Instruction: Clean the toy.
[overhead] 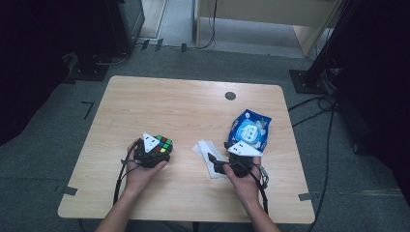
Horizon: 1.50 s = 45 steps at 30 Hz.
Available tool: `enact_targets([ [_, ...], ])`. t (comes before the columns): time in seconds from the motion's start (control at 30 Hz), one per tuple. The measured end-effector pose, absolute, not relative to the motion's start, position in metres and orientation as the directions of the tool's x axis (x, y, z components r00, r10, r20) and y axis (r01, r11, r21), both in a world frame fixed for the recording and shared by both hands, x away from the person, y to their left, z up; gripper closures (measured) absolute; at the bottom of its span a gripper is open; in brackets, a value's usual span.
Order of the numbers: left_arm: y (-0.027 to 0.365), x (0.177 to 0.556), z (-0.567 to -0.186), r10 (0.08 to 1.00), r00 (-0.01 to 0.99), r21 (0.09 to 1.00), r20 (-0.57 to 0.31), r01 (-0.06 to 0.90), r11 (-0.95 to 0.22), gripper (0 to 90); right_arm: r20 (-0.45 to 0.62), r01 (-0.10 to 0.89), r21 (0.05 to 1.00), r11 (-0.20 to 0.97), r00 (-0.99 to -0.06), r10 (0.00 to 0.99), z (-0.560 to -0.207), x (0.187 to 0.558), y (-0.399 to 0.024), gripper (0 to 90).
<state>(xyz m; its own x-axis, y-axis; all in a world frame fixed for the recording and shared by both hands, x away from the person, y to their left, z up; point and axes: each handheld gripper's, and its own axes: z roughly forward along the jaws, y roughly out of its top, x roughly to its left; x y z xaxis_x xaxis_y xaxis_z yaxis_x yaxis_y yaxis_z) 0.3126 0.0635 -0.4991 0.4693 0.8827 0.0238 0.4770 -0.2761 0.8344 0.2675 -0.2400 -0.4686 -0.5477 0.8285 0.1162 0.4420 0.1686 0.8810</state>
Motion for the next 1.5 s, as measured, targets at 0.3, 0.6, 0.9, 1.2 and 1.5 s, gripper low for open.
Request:
enact_targets([
  [0.3, 0.074, 0.303, -0.485, 0.884, 0.466, 0.862, -0.019, 0.456, -0.222, 20.1, 0.168, 0.463, 0.878, 0.123, -0.539, 0.826, -0.458, 0.270, -0.255, 21.9],
  [0.6, 0.107, 0.282, -0.474, 0.888, 0.454, 0.870, -0.074, 0.465, -0.166, 18.0, 0.170, 0.478, 0.873, 0.098, -0.486, 0.857, -0.448, 0.260, -0.294, 20.6],
  [0.9, 0.145, 0.257, -0.476, 0.906, 0.418, 0.861, -0.066, 0.483, -0.160, 17.6, 0.137, 0.490, 0.866, 0.096, -0.417, 0.898, -0.458, 0.243, -0.334, 20.2],
  [1.2, 0.172, 0.241, -0.490, 0.928, 0.367, 0.832, -0.065, 0.533, -0.152, 16.3, 0.109, 0.529, 0.844, 0.091, -0.335, 0.936, -0.479, 0.221, -0.375, 19.8],
  [1.5, 0.200, 0.230, -0.503, 0.948, 0.314, 0.802, -0.040, 0.576, -0.157, 16.3, 0.076, 0.582, 0.807, 0.101, -0.271, 0.959, -0.500, 0.202, -0.409, 19.6],
])
